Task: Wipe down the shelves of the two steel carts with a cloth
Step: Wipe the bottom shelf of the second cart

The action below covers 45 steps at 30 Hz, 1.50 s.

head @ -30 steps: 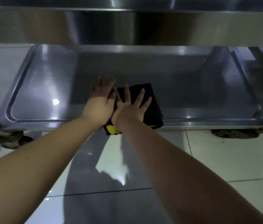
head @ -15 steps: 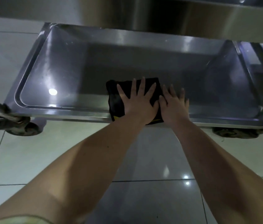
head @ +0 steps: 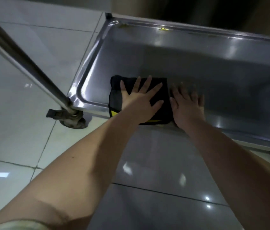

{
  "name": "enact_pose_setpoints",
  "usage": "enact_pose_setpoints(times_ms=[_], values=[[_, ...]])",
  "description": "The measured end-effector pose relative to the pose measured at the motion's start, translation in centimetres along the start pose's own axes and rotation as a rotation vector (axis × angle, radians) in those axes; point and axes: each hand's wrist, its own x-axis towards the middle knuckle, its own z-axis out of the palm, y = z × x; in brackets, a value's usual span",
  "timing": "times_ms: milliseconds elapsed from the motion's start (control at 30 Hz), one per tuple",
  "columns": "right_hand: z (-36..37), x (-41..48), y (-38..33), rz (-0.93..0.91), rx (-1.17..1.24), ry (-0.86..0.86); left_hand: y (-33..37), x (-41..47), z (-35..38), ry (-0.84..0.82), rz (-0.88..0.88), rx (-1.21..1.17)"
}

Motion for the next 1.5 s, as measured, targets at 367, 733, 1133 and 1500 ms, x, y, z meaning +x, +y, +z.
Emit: enact_pose_setpoints(times_ms=[367, 733, 1133, 1500], values=[[-1.1, 0.9, 3.9, 0.13, -0.117, 0.01, -11.6, -0.1, -0.4, -0.012, -0.22, -0.004], [-0.1, 1.5, 4.5, 0.13, -0.101, 0.012, -0.3, 7.5, 0.6, -0.018, 0.029, -0.006], [0.1, 1.3, 5.1, 0.128, -0.051, 0.073, -3.5, 11.0, -0.7, -0.008, 0.064, 0.009], [-0.2, 1.0, 4.8, 0.139, -0.071, 0.048, -14.9, 10.0, -1.5, -0.006, -0.316, 0.041]])
